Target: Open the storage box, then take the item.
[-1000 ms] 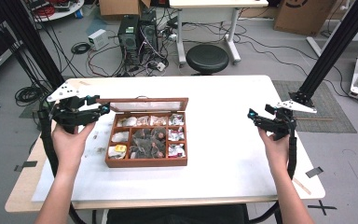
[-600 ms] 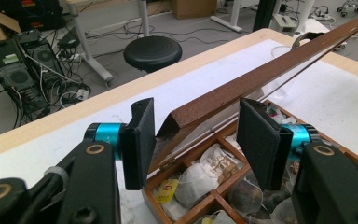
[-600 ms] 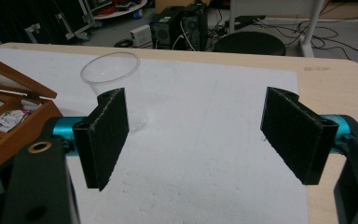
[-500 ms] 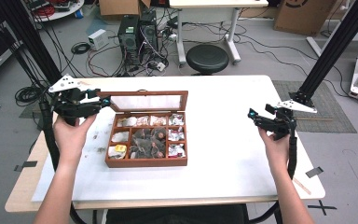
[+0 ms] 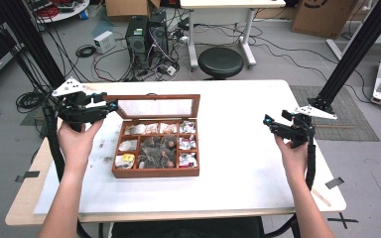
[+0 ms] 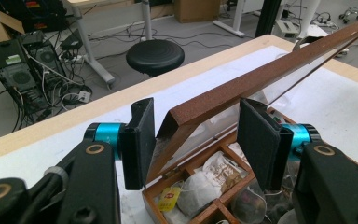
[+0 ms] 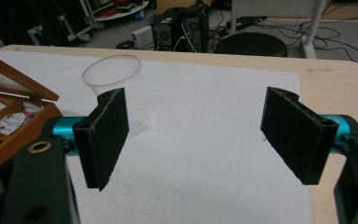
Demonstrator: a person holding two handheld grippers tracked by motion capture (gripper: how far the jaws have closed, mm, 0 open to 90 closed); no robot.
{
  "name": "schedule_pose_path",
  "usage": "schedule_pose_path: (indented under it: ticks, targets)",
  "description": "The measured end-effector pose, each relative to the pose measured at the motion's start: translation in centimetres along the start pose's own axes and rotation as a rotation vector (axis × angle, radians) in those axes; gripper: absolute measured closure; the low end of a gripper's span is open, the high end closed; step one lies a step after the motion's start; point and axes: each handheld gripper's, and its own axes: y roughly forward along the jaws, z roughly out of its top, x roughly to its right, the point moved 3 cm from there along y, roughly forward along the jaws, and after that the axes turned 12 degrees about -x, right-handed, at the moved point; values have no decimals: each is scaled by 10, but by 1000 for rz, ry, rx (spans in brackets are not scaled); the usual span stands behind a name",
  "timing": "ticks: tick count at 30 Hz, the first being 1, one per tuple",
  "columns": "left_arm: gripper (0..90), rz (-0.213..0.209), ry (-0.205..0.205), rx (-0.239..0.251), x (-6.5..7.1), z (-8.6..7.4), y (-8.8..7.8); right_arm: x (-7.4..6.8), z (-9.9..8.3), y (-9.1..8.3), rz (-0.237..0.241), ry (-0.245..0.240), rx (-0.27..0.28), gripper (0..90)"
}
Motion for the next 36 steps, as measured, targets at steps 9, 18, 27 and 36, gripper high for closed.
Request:
schedule_pose_path:
  ticks: [9, 18, 27, 36]
  targets:
    - [466, -6, 1, -7, 1, -1, -1, -1, 1, -1, 4, 2, 5, 236]
    - [454, -3, 8, 27, 3, -5, 0, -5, 1, -1, 15, -10, 9, 236]
    - [453, -27, -6, 50, 0, -7, 2, -17, 2, -2, 71, -23, 24, 241]
    - [453, -31, -3, 45, 0, -7, 2, -48, 9, 2, 156, -96, 38, 306]
